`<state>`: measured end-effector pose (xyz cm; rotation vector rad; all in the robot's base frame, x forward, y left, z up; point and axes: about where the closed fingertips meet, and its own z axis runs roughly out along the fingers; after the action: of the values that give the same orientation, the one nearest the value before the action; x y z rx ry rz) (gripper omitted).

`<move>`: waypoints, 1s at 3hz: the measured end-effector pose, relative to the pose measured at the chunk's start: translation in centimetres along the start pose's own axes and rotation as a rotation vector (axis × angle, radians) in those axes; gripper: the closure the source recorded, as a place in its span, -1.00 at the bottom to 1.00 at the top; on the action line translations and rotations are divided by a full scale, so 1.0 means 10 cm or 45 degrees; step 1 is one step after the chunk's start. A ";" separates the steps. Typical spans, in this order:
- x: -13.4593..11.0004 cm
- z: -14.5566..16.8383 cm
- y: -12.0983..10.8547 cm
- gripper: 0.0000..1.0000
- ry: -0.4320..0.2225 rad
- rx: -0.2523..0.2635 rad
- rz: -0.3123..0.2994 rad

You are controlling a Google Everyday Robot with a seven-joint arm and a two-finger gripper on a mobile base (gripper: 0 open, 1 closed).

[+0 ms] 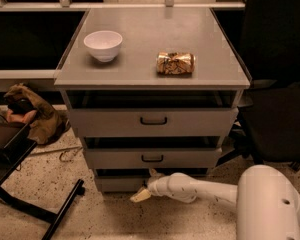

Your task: Open bottom drawer

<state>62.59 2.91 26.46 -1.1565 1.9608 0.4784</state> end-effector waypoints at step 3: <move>0.28 0.35 -0.16 -1.00 0.116 0.000 0.050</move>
Offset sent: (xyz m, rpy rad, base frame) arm 0.0371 -0.0189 -0.0796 -0.1617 0.1398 -0.0389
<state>64.78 2.81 22.22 -1.1593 2.0652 0.4529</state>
